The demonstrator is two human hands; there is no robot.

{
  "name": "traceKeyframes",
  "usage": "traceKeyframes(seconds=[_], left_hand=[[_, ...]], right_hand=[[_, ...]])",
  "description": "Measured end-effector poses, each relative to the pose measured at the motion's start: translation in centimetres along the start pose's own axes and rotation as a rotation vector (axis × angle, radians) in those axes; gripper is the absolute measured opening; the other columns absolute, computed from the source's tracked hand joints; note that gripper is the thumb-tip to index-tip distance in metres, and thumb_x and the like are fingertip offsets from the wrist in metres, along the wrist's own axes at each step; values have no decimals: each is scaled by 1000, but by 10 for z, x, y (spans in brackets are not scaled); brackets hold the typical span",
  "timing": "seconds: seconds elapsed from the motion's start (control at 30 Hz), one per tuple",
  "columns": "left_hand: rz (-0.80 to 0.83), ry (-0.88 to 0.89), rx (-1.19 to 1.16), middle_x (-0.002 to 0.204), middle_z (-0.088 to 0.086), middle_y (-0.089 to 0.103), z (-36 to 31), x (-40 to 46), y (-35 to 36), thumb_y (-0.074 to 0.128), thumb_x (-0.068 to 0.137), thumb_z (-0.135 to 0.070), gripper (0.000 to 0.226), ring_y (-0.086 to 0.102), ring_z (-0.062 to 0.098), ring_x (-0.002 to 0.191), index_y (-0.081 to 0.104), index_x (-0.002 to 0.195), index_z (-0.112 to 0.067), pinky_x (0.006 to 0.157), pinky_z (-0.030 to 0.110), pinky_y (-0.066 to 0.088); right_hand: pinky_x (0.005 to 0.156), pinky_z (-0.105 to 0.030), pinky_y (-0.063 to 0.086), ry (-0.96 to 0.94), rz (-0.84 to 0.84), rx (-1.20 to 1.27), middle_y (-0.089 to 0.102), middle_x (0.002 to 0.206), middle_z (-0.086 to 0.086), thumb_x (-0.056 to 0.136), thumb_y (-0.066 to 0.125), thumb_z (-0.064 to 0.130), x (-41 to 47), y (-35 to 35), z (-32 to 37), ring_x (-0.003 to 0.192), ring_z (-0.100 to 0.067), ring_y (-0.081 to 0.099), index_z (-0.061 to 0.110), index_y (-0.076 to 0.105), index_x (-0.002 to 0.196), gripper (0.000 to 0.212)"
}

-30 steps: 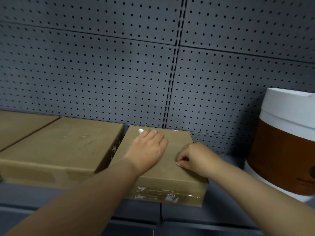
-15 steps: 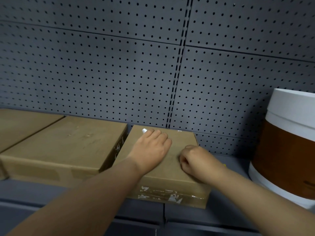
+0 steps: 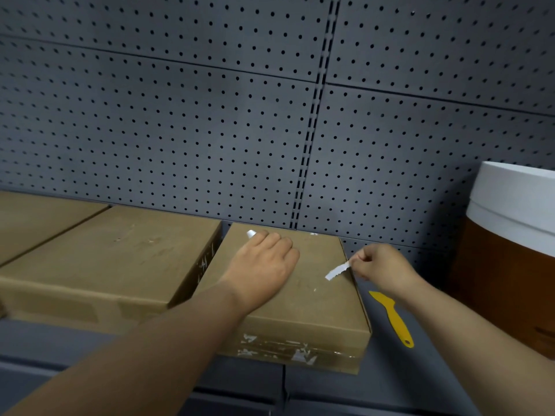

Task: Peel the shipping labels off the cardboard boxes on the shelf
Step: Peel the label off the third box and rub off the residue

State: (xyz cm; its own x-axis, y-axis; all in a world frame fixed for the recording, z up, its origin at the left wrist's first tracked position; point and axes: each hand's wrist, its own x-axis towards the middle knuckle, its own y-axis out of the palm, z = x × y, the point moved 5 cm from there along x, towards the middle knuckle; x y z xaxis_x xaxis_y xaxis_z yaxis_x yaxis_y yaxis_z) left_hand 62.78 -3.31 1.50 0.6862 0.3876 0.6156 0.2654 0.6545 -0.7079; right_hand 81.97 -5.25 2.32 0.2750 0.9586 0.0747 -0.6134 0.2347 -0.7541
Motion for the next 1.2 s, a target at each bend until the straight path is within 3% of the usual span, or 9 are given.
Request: traceKeyframes(seconds=[0.2, 0.47, 0.57, 0.63, 0.73, 0.87, 1.0, 1.2], left_hand=[[-17, 4, 11, 84, 4, 65, 0, 0, 1, 74, 60, -5, 29, 61, 22, 77, 67, 87, -13, 75, 32, 52], [-7, -11, 16, 86, 3, 66, 2, 1, 2, 77, 59, -9, 33, 63, 21, 79, 67, 90, -14, 76, 31, 52], [-34, -9, 34, 84, 2, 65, 3, 1, 6, 76, 66, -13, 25, 61, 20, 77, 66, 89, -15, 74, 32, 50], [-64, -3, 46, 84, 2, 65, 2, 2, 6, 65, 79, -22, 12, 60, 20, 77, 66, 89, -16, 74, 32, 48], [-42, -29, 47, 85, 1, 65, 4, 3, 7, 39, 89, -35, 33, 60, 20, 77, 66, 90, -17, 74, 32, 45], [-37, -79, 19, 87, 2, 67, 8, 1, 4, 35, 87, -47, 45, 63, 21, 80, 64, 97, -15, 77, 31, 34], [-75, -114, 14, 90, 3, 69, 7, 2, -7, 34, 82, -59, 59, 65, 20, 82, 63, 105, -13, 77, 30, 34], [-99, -117, -43, 83, 0, 66, 1, 2, -17, 34, 84, -58, 53, 63, 20, 76, 65, 93, -16, 73, 30, 32]], right_hand=[[47, -24, 29, -12, -43, -29, 48, 57, -1, 88, 53, 11, 3, -10, 4, 49, -14, 35, 12, 60, 71, 19], [45, -23, 29, -76, -131, -89, 47, 58, 1, 90, 51, 12, 7, -31, 14, 48, -12, 36, 7, 63, 82, 15], [45, -22, 30, -124, -174, -92, 49, 60, 3, 90, 51, 12, 5, -37, 24, 49, -11, 38, 8, 62, 83, 13], [46, -23, 31, -163, -173, -71, 51, 61, 8, 89, 51, 10, 1, -37, 33, 50, -12, 38, 7, 63, 81, 14], [50, -24, 32, -215, -157, 16, 56, 64, 13, 88, 52, 9, -7, -35, 46, 52, -15, 39, 4, 65, 81, 16], [65, -31, 39, -259, -125, 161, 64, 68, 9, 88, 54, 11, -15, -34, 64, 67, -20, 48, 20, 63, 69, 23], [70, -32, 43, -220, 5, 240, 63, 73, -5, 87, 56, 10, -17, -13, 66, 67, -16, 51, 19, 64, 70, 21], [56, -14, 41, -182, 119, 387, 60, 64, 2, 86, 56, 5, -22, 16, 66, 57, -7, 49, 17, 64, 66, 25]])
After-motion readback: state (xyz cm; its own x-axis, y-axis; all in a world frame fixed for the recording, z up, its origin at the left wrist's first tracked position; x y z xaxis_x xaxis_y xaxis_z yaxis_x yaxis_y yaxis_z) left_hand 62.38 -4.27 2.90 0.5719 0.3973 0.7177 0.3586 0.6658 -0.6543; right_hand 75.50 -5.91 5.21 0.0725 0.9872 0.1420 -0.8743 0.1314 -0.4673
